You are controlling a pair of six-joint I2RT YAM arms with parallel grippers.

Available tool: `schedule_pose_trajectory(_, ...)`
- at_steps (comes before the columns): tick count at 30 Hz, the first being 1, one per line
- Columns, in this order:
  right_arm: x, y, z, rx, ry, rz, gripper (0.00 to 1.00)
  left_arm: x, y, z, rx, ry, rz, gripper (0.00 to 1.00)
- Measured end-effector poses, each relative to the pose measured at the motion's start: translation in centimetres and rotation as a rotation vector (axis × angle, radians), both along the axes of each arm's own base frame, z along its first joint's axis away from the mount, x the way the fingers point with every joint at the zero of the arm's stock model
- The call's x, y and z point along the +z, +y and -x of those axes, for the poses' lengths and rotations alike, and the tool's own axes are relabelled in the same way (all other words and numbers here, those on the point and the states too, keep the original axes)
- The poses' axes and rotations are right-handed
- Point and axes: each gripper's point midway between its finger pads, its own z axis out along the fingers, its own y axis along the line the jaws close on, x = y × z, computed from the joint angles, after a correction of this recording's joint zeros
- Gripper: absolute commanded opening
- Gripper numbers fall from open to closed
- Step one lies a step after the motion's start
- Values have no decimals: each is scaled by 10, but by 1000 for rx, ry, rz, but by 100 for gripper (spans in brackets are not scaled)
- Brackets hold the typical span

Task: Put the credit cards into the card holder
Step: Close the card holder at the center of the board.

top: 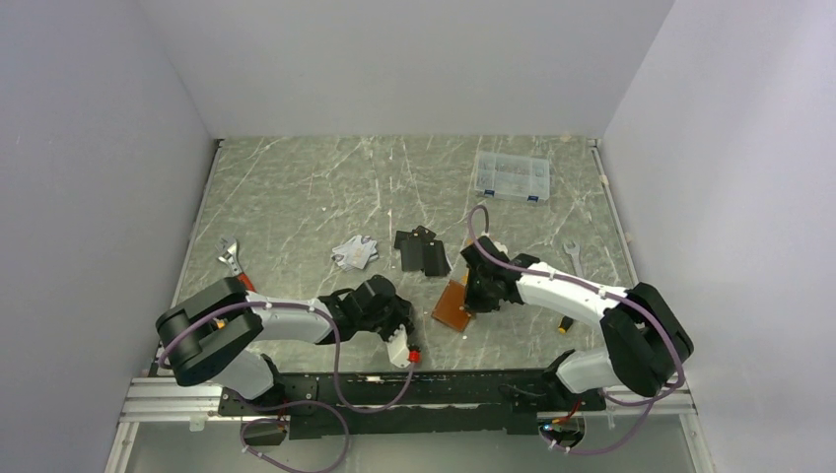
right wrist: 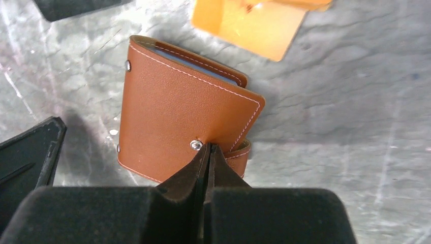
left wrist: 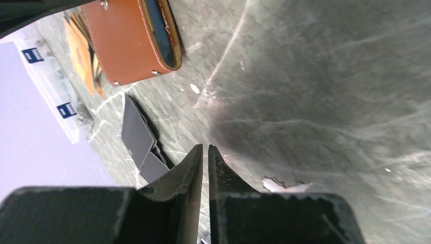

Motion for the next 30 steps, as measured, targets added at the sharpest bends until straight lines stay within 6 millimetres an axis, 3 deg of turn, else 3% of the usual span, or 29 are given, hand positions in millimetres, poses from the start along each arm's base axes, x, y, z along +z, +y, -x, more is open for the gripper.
schedule_pose_trajectory(4,3,-15,-6,6,7,55,12,7,-12,-1,-22,-42,37,13)
schedule_pose_trajectory(9,7,-20,-7,37,10,81,27,29,-35,7,-71,-124,158,12)
schedule_pose_trajectory(14,6,-23,-3,54,24,95,42,33,-40,11,-107,-177,227,14)
schedule_pose_trajectory(25,8,-37,-7,19,31,133,47,49,-73,-5,-136,-222,271,14)
schedule_pose_trajectory(30,2,-36,-14,13,40,119,46,43,-76,-2,-156,-205,253,14)
